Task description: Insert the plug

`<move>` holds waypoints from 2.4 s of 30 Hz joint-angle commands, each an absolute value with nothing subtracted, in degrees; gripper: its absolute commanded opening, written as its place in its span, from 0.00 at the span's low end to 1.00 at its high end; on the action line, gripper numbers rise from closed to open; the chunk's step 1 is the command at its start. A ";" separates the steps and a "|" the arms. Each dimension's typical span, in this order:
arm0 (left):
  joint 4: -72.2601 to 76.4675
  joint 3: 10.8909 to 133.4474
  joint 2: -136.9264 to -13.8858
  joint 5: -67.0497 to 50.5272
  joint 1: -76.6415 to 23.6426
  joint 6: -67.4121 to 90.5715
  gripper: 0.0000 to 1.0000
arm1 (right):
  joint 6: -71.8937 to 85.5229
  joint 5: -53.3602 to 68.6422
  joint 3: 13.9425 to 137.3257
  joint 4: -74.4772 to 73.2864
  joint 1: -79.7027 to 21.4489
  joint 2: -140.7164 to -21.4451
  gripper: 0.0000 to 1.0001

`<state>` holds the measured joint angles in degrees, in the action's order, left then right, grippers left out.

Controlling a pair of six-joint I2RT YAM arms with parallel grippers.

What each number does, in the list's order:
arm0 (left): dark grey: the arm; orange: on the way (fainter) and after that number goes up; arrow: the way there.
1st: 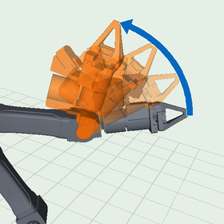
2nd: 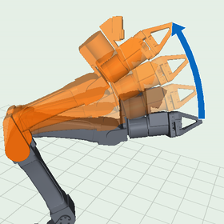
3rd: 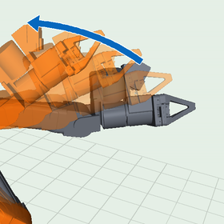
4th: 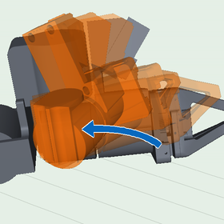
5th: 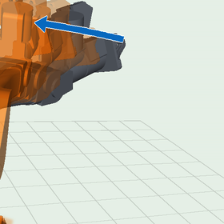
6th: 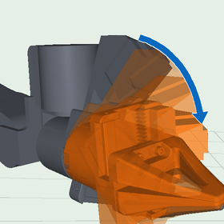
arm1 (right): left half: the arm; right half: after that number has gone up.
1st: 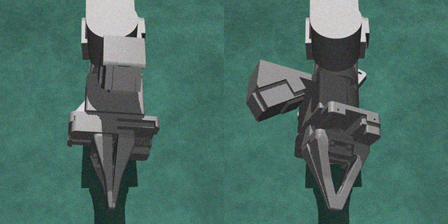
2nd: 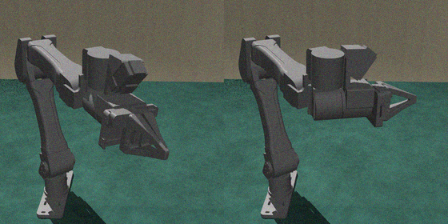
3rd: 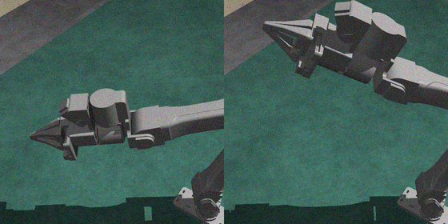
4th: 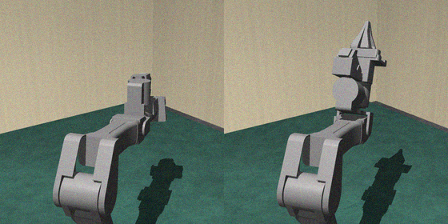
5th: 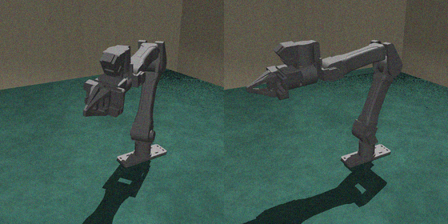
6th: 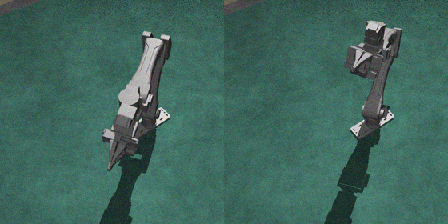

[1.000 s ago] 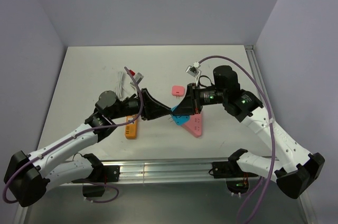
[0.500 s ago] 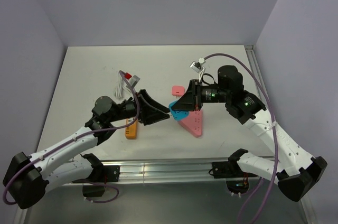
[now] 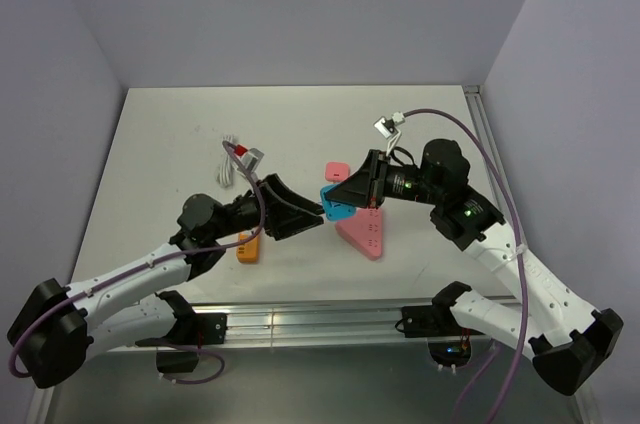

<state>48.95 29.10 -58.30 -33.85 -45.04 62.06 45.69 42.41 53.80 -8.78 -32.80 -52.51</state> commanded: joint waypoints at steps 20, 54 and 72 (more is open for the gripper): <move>59.33 28.92 -57.92 -23.38 -47.64 64.42 0.51 | 51.95 27.43 51.07 8.70 -41.74 -50.27 0.00; 52.30 30.23 -53.97 -23.38 -47.72 59.94 0.00 | 44.21 34.18 54.40 0.62 -44.12 -53.17 0.41; 42.90 29.80 -50.63 -19.96 -47.55 54.76 0.60 | 39.03 28.92 58.36 -9.74 -43.95 -55.46 0.00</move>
